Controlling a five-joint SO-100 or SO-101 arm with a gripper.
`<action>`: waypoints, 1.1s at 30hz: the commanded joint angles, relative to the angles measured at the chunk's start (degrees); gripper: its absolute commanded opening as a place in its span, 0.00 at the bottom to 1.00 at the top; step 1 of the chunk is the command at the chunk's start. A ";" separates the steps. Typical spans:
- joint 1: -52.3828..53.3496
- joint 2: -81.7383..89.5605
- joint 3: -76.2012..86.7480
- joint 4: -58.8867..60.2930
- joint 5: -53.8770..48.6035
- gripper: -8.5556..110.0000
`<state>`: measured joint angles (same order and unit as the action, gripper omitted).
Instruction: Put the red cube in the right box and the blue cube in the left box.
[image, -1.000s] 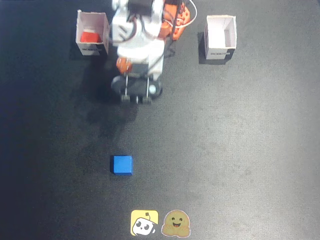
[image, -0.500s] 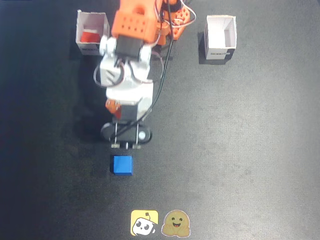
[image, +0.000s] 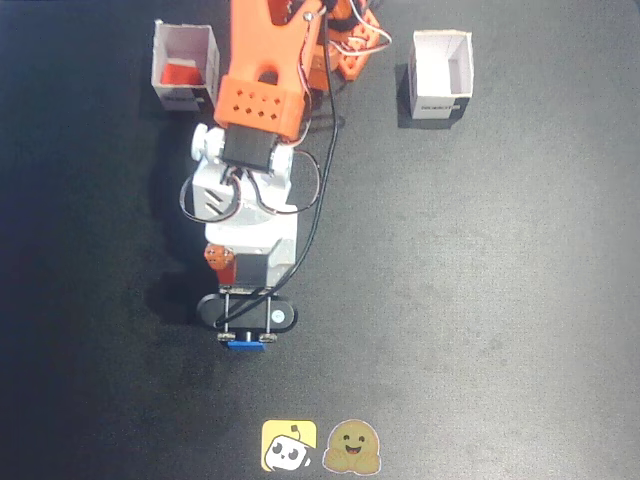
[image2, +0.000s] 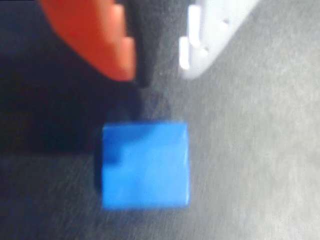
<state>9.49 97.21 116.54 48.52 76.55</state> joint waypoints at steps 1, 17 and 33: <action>-0.53 -0.53 -4.75 -0.79 -0.53 0.17; -2.55 -10.99 -13.45 -0.09 1.85 0.26; -3.43 -17.67 -16.44 -2.29 1.93 0.28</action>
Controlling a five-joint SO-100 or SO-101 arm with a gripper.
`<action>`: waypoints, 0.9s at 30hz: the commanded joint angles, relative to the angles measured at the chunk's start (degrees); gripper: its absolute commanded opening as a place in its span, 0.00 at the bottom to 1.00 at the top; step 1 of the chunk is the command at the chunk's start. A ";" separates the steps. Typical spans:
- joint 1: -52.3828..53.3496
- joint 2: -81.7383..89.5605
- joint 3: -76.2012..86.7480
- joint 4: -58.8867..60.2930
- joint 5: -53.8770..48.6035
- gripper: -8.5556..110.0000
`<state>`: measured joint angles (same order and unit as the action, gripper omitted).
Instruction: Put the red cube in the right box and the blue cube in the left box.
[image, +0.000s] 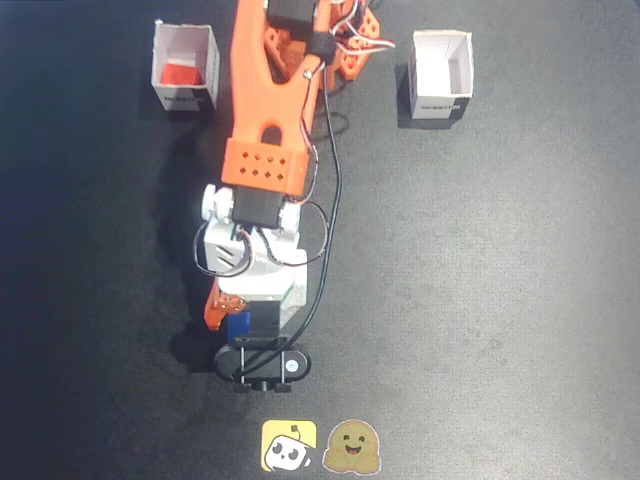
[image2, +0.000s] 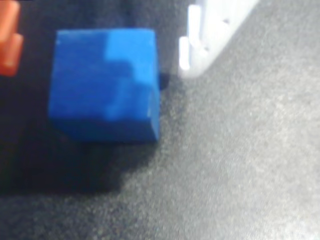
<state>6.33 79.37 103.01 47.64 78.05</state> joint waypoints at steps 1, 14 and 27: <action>-0.26 -0.09 -2.64 -1.85 0.44 0.28; 1.14 -4.22 -1.05 -6.42 -0.26 0.19; 0.97 0.62 -1.23 -0.70 0.53 0.14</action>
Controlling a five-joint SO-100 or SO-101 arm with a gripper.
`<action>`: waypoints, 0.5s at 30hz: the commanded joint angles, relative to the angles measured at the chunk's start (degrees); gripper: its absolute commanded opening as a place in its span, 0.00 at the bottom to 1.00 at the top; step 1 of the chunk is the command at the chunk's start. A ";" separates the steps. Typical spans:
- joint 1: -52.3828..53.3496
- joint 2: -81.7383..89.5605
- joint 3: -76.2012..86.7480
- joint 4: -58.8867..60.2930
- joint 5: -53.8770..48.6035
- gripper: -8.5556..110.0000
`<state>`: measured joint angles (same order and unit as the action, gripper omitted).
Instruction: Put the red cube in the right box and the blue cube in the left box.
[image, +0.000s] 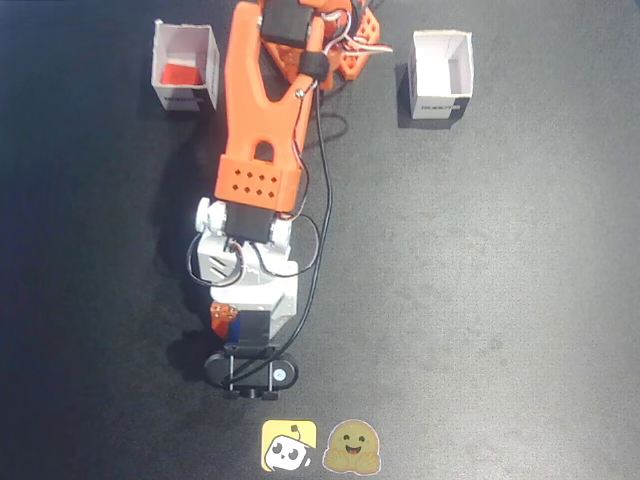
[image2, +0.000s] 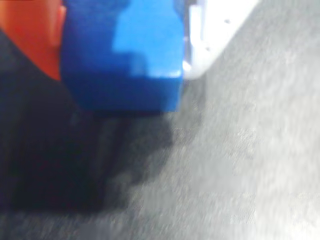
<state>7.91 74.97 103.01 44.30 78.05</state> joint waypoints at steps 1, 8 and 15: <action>-0.97 6.77 -0.88 4.04 0.88 0.14; -1.76 16.79 -0.44 15.12 2.02 0.14; -1.14 29.27 5.10 22.06 3.43 0.14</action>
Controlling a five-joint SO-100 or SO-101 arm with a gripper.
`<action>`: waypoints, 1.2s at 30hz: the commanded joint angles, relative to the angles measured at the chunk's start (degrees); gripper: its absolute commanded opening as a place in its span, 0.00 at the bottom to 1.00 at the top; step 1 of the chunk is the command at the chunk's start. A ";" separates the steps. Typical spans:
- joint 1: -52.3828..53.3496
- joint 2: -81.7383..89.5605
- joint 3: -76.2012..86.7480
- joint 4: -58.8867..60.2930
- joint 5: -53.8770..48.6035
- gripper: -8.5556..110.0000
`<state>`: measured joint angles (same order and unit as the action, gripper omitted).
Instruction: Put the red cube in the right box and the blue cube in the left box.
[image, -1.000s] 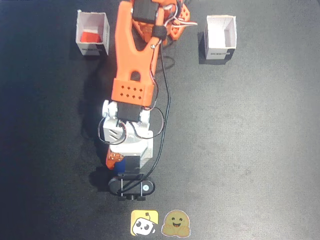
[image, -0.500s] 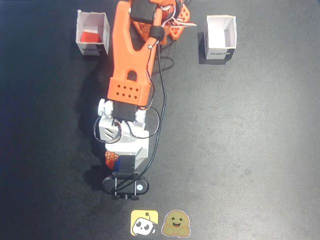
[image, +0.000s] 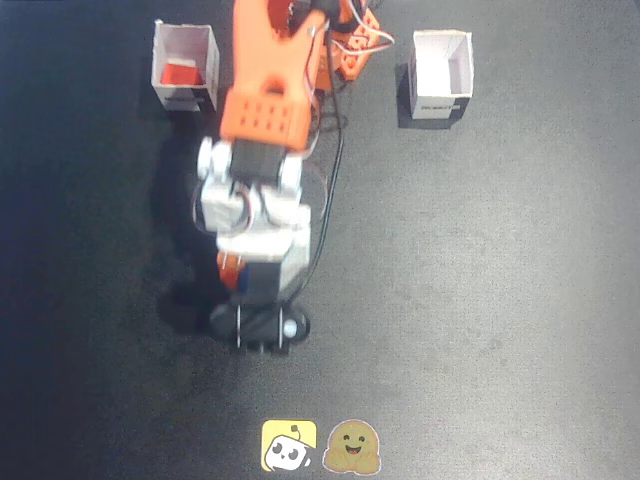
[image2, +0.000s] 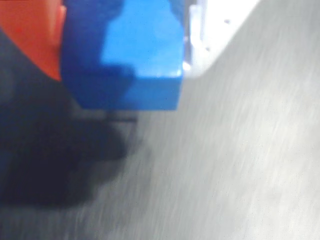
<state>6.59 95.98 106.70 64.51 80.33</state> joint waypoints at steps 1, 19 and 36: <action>0.09 10.72 2.99 2.46 1.67 0.14; -19.42 45.44 18.98 20.57 16.26 0.14; -39.90 48.25 20.30 27.51 20.48 0.14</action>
<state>-30.85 143.00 127.27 91.41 100.55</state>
